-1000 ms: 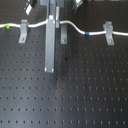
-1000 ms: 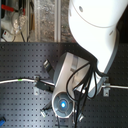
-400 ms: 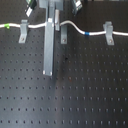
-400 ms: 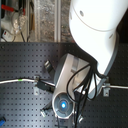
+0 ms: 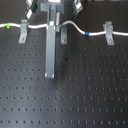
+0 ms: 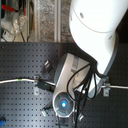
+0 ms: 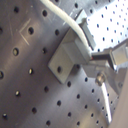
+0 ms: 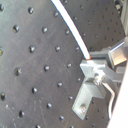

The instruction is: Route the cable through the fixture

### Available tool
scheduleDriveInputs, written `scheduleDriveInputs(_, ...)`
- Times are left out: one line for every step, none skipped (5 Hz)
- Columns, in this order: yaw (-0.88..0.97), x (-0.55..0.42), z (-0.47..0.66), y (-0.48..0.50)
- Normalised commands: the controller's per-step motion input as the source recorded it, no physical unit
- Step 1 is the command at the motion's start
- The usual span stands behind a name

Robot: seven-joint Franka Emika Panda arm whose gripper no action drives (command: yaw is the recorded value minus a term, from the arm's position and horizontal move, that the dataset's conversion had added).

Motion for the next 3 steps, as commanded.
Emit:
scheduleDriveInputs(0.0, -0.083, 0.22, 0.088)
scheduleDriveInputs(-0.03, -0.074, 0.62, 0.233)
scheduleDriveInputs(0.0, 0.001, 0.06, 0.001)
